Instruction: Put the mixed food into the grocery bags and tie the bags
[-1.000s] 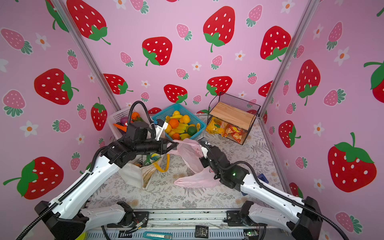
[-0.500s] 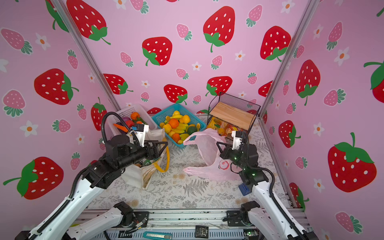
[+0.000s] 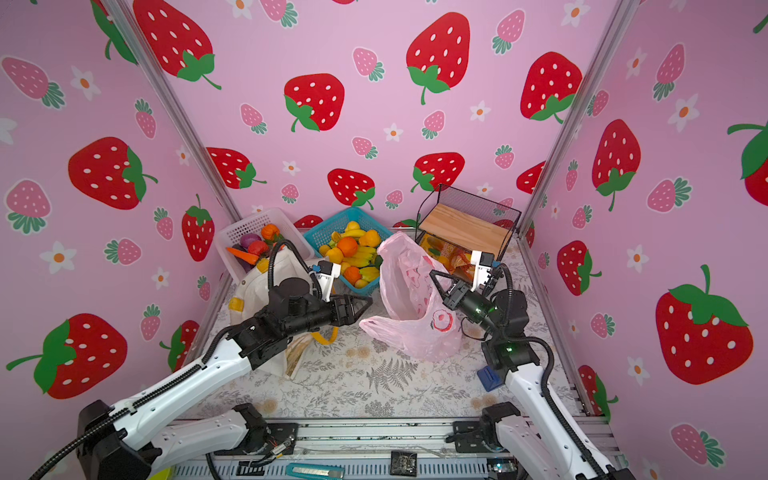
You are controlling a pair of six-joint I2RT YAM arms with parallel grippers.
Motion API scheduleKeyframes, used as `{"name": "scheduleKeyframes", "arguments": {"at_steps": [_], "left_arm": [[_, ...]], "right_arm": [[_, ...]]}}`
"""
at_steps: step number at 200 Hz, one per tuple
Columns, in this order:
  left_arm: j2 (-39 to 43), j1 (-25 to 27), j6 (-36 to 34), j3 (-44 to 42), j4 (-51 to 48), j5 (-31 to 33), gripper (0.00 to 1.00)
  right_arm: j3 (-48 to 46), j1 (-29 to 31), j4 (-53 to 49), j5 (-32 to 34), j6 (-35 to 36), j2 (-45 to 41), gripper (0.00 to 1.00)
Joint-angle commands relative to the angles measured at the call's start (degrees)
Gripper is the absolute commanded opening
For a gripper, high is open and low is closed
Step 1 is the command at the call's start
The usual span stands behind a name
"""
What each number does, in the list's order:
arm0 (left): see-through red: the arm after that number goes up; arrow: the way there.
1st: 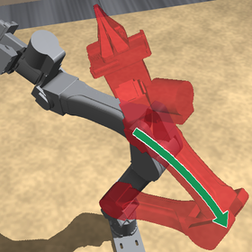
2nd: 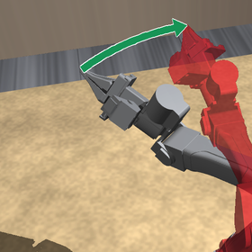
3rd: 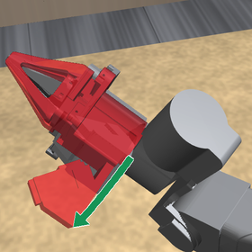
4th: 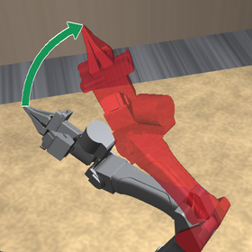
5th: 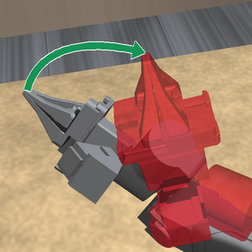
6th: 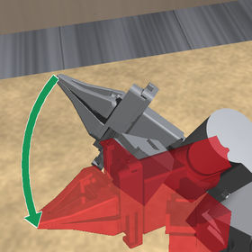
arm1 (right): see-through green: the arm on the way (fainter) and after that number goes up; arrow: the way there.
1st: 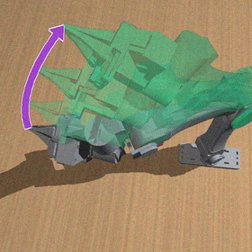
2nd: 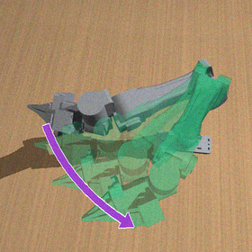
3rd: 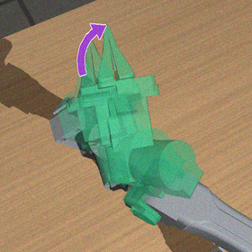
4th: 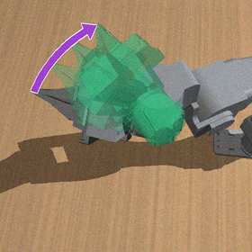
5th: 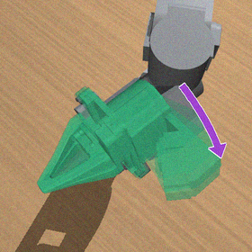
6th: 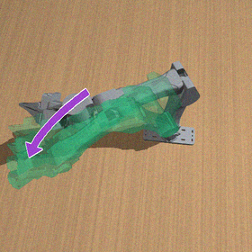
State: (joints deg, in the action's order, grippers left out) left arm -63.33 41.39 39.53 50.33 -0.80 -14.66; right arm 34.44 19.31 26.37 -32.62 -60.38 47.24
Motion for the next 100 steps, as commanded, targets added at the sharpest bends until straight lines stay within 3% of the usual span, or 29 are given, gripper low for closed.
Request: {"name": "scheduleKeyframes", "arguments": {"at_steps": [1,44,68,85,100], "left_arm": [[-1.1,2.0,2.2,1.0,7.2,-0.4,0.79],[-5.8,3.8,3.1,4.1,8.3,0.1,0.8],[-10.1,5.4,0.8,7.5,5.3,4.5,0.77],[-13.1,5.5,-0.6,10.0,2.5,9.2,0.61],[-13.5,5.1,-2.2,9.6,1.0,12.8,0.39]], "right_arm": [[0.8,-0.2,5.0,-0.4,-3.8,-0.9,0.0],[0.6,1.6,7.3,0.1,-4.8,-0.1,0.0],[0.9,3.7,9.4,0.9,-5.1,0.7,0.0],[2.3,4.2,7.4,0.5,-2.4,1.3,0.0],[6.5,3.0,-3.8,0.9,6.9,0.7,0.0]]}}
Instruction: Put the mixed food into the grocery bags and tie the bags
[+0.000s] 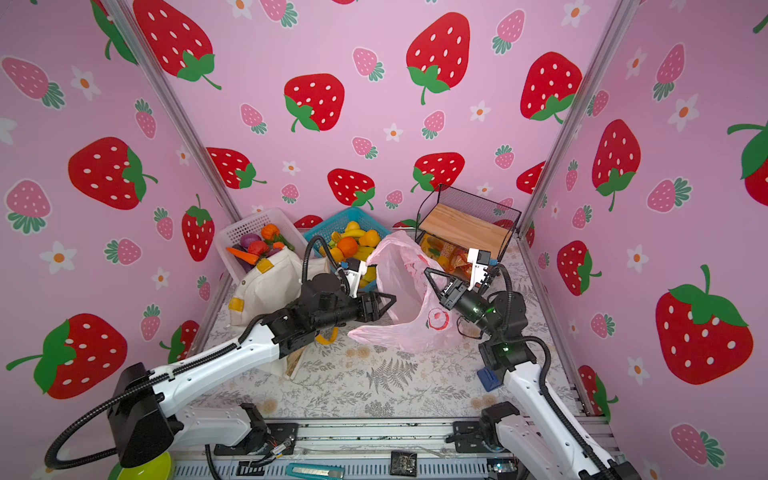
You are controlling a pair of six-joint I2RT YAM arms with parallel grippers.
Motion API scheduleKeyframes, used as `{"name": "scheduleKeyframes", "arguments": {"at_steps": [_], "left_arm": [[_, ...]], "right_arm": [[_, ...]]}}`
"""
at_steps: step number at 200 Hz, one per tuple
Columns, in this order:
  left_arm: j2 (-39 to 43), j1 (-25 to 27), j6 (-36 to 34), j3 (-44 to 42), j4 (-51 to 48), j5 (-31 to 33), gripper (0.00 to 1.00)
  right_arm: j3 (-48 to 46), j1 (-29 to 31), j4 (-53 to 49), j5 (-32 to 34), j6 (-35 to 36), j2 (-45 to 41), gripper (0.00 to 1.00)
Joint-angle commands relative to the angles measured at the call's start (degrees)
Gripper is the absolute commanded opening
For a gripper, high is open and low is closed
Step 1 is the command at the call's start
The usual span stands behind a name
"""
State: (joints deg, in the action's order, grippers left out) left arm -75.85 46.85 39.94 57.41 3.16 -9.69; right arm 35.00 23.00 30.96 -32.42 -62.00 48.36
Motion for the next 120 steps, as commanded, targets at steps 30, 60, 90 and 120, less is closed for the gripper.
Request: {"name": "scheduleKeyframes", "arguments": {"at_steps": [30,60,90,120], "left_arm": [[3.1,-4.5,-5.8,-2.5,-9.6,10.7,0.12],[8.5,-6.3,-10.5,-6.2,-13.5,9.5,0.02],[12.3,-6.0,-16.9,-6.6,-12.0,3.8,0.28],[16.3,-4.0,-26.6,-7.3,-9.6,6.6,0.58]], "right_arm": [[19.1,-3.0,-39.7,18.8,31.9,-2.5,0.0],[19.9,-3.1,-43.2,27.6,36.4,-3.2,0.0],[17.5,-3.1,-38.0,15.9,34.5,1.0,0.0],[15.8,-3.1,-34.0,5.2,32.2,3.5,0.0]]}}
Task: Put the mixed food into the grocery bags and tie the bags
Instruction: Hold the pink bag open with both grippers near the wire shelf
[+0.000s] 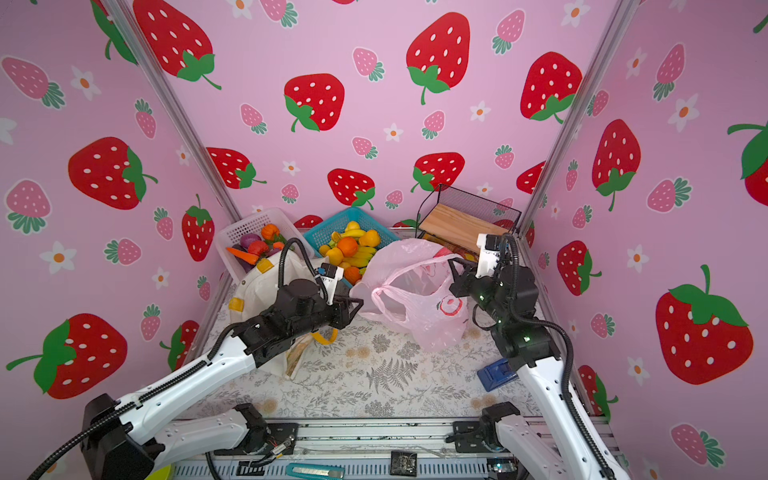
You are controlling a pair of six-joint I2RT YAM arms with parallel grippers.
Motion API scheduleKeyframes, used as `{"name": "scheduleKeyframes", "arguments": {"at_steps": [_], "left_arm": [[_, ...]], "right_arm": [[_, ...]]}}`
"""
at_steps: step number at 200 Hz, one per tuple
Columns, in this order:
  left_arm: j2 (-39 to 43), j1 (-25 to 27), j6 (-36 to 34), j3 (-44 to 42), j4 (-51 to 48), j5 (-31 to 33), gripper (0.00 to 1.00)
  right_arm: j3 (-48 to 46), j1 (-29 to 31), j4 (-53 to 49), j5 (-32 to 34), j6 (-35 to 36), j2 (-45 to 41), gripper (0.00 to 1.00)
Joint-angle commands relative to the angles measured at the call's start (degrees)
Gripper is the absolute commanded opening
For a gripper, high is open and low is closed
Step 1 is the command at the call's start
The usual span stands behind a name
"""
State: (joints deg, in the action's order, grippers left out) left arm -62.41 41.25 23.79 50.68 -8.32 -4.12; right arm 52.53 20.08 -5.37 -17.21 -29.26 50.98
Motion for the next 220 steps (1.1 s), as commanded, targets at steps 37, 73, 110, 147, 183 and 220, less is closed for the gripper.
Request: {"name": "scheduleKeyframes", "arguments": {"at_steps": [37,73,110,147,183,220], "left_arm": [[1.5,7.4,-23.2,1.8,2.5,6.4,0.67],[-1.4,10.0,-27.2,4.3,2.8,10.8,0.7],[-4.2,9.9,-25.8,7.4,2.1,7.4,0.49],[-7.6,8.2,-11.0,14.1,-4.6,-2.4,0.0],[-9.2,5.9,10.2,15.5,-1.0,-11.5,0.0],[-9.7,5.7,16.2,16.3,2.0,-12.3,0.0]], "right_arm": [[-7.0,-0.1,12.8,-19.3,-9.9,2.8,0.0],[-8.1,-0.1,13.2,-22.7,-10.0,3.9,0.0],[-5.0,-0.1,6.4,-24.9,-1.1,6.3,0.0],[1.4,1.5,-5.4,-4.7,8.7,10.3,0.19],[8.0,11.2,-15.2,26.5,14.5,12.9,0.5],[10.3,21.4,-20.5,38.7,19.2,11.7,0.67]]}}
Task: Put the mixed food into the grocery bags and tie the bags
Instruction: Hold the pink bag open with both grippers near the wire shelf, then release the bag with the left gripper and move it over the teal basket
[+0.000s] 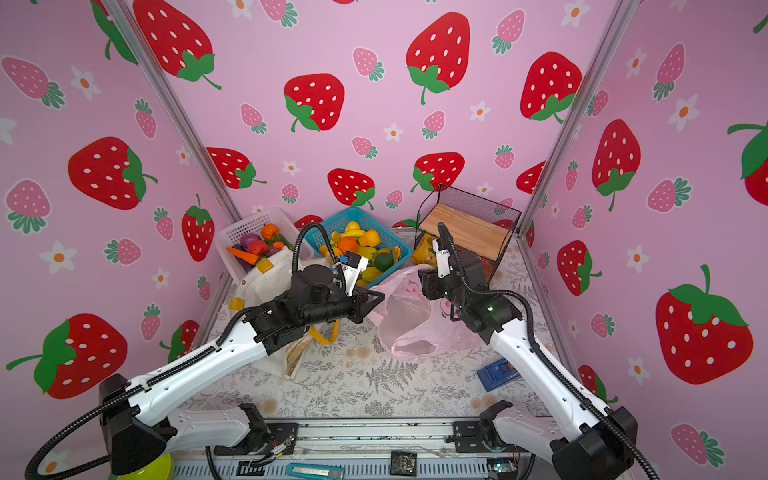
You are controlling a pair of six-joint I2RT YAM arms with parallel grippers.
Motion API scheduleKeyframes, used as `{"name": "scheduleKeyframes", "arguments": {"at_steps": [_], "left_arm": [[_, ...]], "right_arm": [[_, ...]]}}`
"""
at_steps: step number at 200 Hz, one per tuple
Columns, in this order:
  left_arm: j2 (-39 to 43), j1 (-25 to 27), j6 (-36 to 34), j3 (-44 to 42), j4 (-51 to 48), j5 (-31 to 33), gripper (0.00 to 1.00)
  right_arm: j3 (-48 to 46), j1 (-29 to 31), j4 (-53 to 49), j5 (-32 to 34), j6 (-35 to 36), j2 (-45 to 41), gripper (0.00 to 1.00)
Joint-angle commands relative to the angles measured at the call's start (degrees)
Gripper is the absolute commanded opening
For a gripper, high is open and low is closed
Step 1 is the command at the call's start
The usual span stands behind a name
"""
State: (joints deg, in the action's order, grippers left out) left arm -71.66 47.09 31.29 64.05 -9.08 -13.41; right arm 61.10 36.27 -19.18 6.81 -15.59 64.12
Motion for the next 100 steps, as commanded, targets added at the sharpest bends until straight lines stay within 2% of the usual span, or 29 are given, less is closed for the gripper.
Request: {"name": "scheduleKeyframes", "arguments": {"at_steps": [1,7,13,23,45,67,79,100], "left_arm": [[-0.5,-0.2,8.7,2.9,2.8,-3.0,0.0],[-0.5,-0.2,9.0,3.2,2.8,-2.9,0.0],[-0.5,-0.2,9.4,3.4,2.6,-2.6,0.0],[-0.5,-0.2,10.1,3.7,2.7,-2.5,0.0],[-0.4,-0.2,11.3,4.1,3.0,-3.0,0.0],[-0.2,-0.2,11.0,4.5,2.0,-2.8,0.0],[-0.1,-0.2,10.0,4.9,0.5,-2.4,0.0],[-0.4,-1.6,7.6,5.7,-2.5,-1.9,0.0]], "right_arm": [[1.7,5.5,-6.9,14.9,5.6,-1.5,0.68],[1.5,7.4,-7.5,16.7,5.7,-1.8,0.7],[1.2,9.2,-7.9,18.7,5.9,-2.0,0.8],[0.6,12.3,-8.6,22.4,6.4,-2.2,0.86],[-0.2,17.9,-10.8,32.8,5.9,-0.7,0.91],[0.6,19.1,-14.8,42.2,4.7,2.1,0.91],[1.5,19.0,-16.1,43.8,4.6,2.6,0.82],[2.8,18.4,-16.3,40.5,5.6,0.7,0.44]]}}
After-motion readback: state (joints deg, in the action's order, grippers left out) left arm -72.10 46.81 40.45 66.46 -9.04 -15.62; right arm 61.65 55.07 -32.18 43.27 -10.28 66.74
